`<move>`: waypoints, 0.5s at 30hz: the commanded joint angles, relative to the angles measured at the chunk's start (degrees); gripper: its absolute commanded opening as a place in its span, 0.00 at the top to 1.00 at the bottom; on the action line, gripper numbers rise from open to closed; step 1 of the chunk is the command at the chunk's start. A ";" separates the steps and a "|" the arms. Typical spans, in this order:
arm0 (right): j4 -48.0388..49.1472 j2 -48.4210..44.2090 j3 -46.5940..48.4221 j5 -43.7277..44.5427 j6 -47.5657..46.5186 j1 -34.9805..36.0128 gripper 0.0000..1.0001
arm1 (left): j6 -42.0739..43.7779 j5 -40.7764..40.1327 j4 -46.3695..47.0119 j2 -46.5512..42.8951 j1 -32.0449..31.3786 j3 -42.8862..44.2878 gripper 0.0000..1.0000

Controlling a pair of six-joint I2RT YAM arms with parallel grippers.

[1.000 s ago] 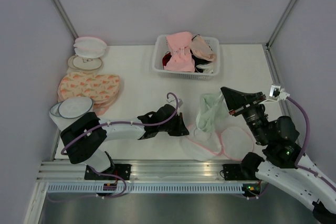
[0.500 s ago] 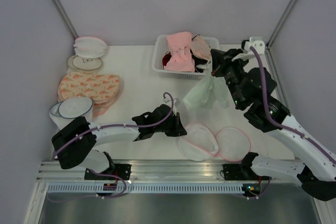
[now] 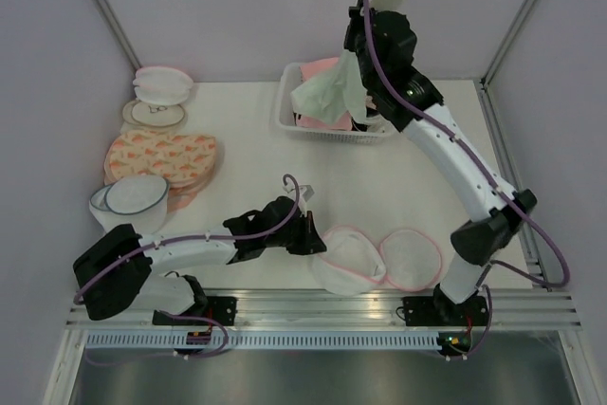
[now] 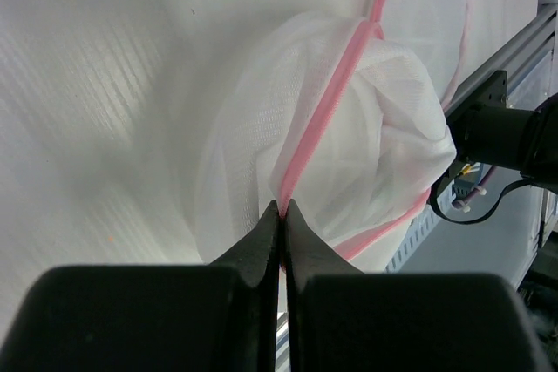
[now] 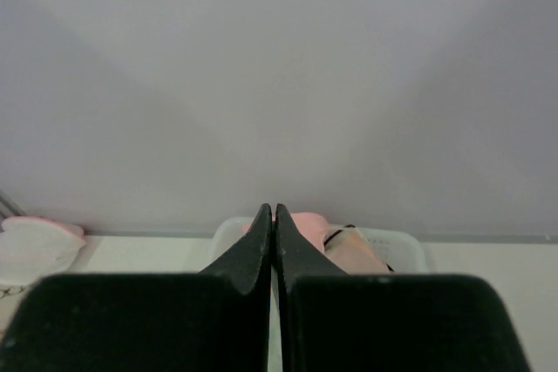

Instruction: Unzip the laundry bag and remove the bra

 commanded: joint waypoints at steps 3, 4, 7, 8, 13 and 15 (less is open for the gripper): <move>-3.78 19.05 16.79 -7.70 1.73 -6.64 1.00 | -0.82 -1.46 -1.46 -5.38 -0.14 -1.24 0.98; -3.42 21.71 20.99 -8.84 2.26 -7.43 0.99 | -1.26 -1.47 -1.55 -5.91 -0.14 -1.42 0.98; -3.06 31.73 29.26 -10.43 3.41 -10.34 1.00 | -1.88 -1.81 -2.34 -8.72 -0.14 -2.29 0.98; -2.89 33.76 30.51 -10.09 3.32 -11.30 1.00 | -2.14 -1.99 -2.60 -9.34 -0.14 -2.56 0.98; -3.58 39.14 28.25 -14.96 4.98 -13.33 0.99 | -2.32 -4.71 -5.59 -13.20 -0.23 -4.05 0.98; -4.12 38.36 25.09 -20.69 5.08 -13.86 1.00 | -2.32 -5.59 -5.77 -13.65 -0.14 -4.67 0.98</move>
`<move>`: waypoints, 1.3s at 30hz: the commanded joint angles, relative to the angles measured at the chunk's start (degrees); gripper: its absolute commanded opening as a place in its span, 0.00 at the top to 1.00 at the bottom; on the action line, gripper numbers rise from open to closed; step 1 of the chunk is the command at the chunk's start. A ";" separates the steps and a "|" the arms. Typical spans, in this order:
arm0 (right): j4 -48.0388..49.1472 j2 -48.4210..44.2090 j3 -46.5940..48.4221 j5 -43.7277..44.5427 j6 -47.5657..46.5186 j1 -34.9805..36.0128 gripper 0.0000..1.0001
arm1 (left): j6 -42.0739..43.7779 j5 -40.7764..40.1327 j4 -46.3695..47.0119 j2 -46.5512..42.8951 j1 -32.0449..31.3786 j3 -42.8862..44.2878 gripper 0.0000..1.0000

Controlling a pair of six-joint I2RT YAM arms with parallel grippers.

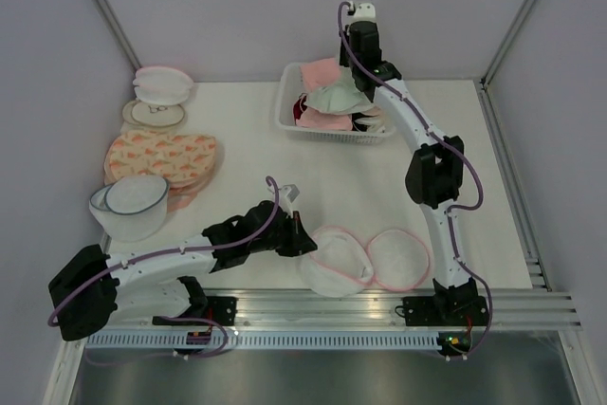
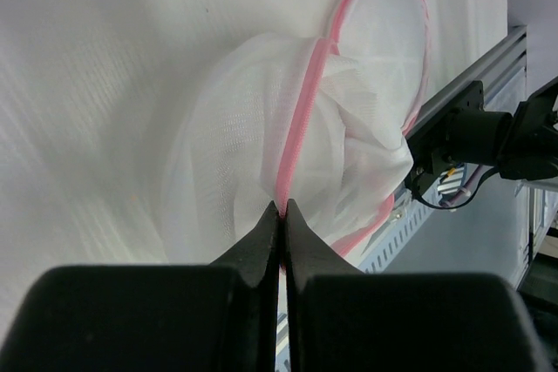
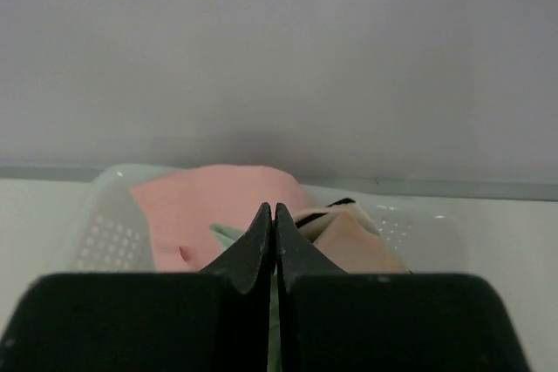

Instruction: Unzip the laundry bag and remove the bra

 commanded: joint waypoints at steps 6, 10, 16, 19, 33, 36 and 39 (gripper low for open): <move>5.43 -6.52 -13.50 -29.27 3.73 -0.07 0.99 | -1.82 -2.86 -0.92 0.37 -0.12 -0.97 0.98; 2.72 -4.95 -9.84 -37.10 4.96 -0.24 0.90 | -2.52 -2.95 -0.21 0.46 -0.12 -1.76 0.98; 7.01 -9.24 -14.63 -39.48 7.60 -0.24 0.04 | -2.87 -3.48 -0.21 0.02 -0.03 -1.94 0.98; 10.27 -12.40 -16.58 -38.34 9.62 -0.94 0.02 | -2.96 -3.48 -0.21 -0.33 -0.12 -2.12 0.98; -7.83 -45.70 -49.73 4.52 10.32 5.63 0.02 | -3.05 -4.53 -0.21 -3.58 -0.03 -2.91 0.98; -9.50 -56.31 -63.30 10.08 15.32 11.43 0.02 | -3.22 -5.93 1.62 -4.28 -0.12 -3.61 0.98; -12.66 -62.75 -75.00 12.28 22.52 13.81 0.02 | -3.66 -6.20 1.99 -4.81 -0.03 -3.96 0.98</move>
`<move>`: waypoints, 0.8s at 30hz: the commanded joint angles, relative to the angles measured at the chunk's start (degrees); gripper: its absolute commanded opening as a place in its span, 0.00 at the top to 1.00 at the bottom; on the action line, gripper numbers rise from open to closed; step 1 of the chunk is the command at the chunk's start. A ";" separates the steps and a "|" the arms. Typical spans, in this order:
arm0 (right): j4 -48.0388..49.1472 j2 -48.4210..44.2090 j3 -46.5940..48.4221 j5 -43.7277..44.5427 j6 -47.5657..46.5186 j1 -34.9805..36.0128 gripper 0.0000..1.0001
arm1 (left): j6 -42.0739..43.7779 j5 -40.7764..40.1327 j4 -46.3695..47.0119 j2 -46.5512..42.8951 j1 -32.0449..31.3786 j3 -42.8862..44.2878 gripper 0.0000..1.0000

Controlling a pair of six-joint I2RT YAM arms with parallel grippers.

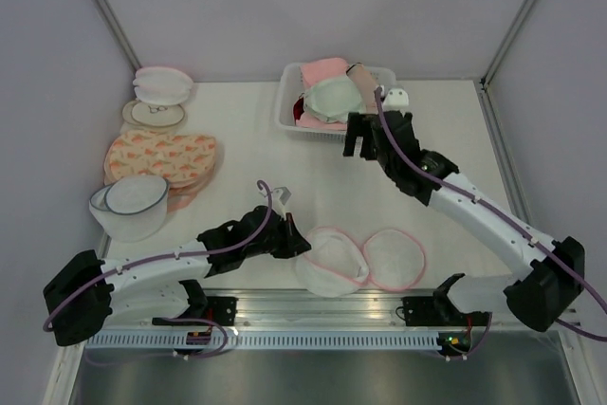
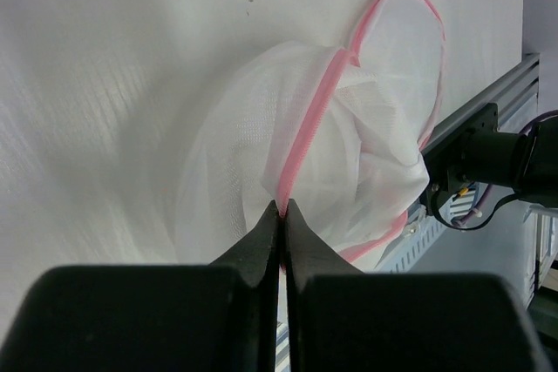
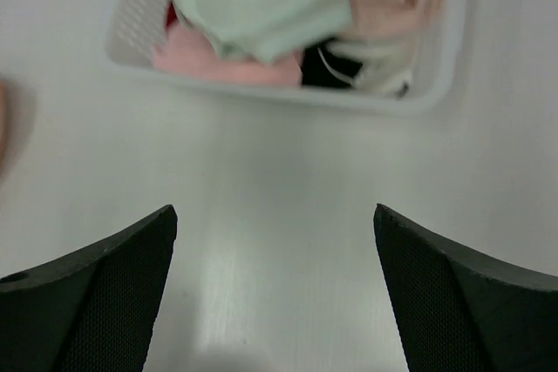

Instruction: Unzip the laundry bag and remove the bra

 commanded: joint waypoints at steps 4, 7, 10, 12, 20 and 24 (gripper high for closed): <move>-13.96 -15.39 -19.09 11.56 14.86 6.33 0.02 | -1.28 -1.79 2.49 -2.15 -0.14 -0.58 0.98; -12.14 -24.52 -26.47 7.09 16.79 8.11 0.02 | -0.84 -1.87 2.67 -2.41 -0.05 -0.49 0.98; -10.19 -34.02 -33.42 1.54 18.98 8.46 0.02 | -0.58 -1.79 2.67 -2.33 -0.05 -0.40 0.98; -12.11 -37.30 -35.01 0.93 20.57 8.46 0.02 | -0.84 -1.96 2.67 -2.33 -0.14 -0.66 0.98; -29.26 -26.61 -33.25 6.54 32.16 8.81 0.02 | -2.33 -7.22 -3.81 -6.18 -0.14 -1.63 0.98; -29.89 -22.11 -33.60 8.83 36.92 9.69 0.02 | -4.00 -12.59 -9.18 -12.60 -0.05 -2.07 0.98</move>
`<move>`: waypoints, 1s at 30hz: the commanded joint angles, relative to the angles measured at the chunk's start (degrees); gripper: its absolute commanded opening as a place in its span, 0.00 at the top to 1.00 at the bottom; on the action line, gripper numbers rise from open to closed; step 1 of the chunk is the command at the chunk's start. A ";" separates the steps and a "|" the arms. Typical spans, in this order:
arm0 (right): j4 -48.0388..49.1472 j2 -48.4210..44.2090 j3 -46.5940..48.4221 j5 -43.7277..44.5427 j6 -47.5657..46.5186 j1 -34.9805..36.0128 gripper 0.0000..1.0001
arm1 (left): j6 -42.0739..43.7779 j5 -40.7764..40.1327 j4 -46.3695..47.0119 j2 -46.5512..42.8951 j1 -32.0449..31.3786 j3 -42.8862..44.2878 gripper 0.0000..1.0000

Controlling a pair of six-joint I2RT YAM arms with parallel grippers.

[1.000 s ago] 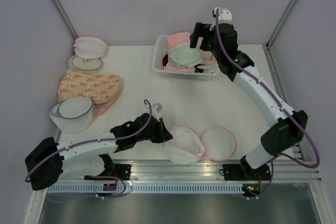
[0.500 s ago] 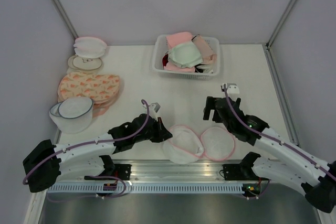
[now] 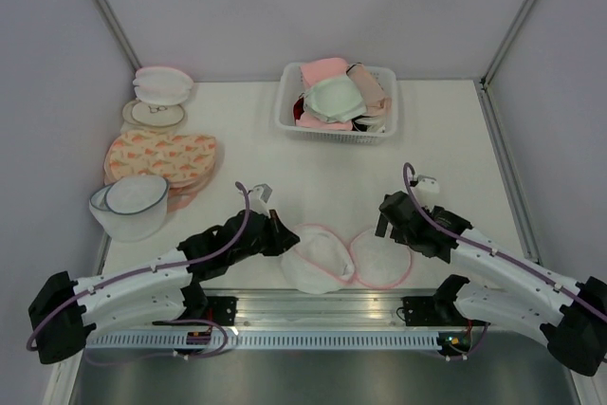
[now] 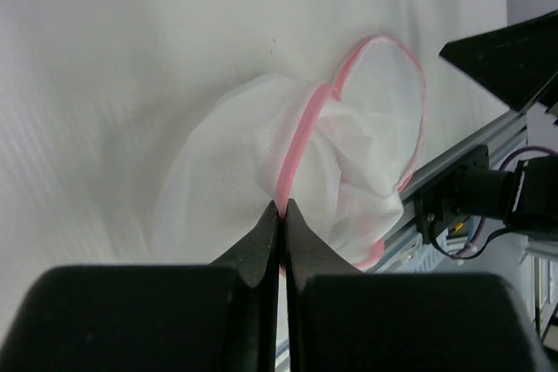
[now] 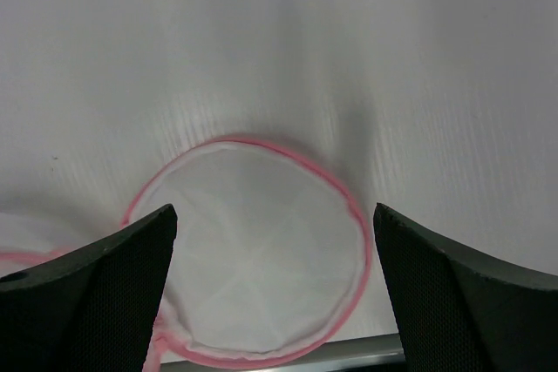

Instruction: Unzip the laundry bag and remove the bra

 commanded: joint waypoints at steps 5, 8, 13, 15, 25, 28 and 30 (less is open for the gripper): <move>-0.47 -2.78 -2.39 2.13 7.25 1.26 0.02 | -4.42 -8.61 -8.12 -11.89 -0.05 -2.12 0.98; 1.46 -3.66 -4.67 -1.56 7.16 1.52 0.02 | -5.30 -8.17 -8.12 -13.05 -0.05 -3.70 0.98; 7.09 -0.07 -9.68 -5.09 9.26 4.41 0.02 | -6.45 -6.95 -6.81 -12.00 -0.05 -5.20 0.98; 7.62 2.40 -10.21 -4.39 10.32 6.70 0.02 | -6.45 -6.94 -6.72 -12.00 -0.05 -5.29 0.98; 5.78 6.00 -8.45 -0.26 16.21 13.91 0.21 | -6.10 -7.03 -6.72 -13.05 -0.05 -5.29 0.98; 7.00 7.50 -9.50 -0.17 17.00 14.53 0.27 | -6.10 -6.94 -6.63 -13.05 -0.14 -5.55 0.98; 8.40 8.38 -10.04 -0.26 17.01 14.62 0.34 | -6.10 -6.86 -6.63 -13.14 -0.05 -5.73 0.98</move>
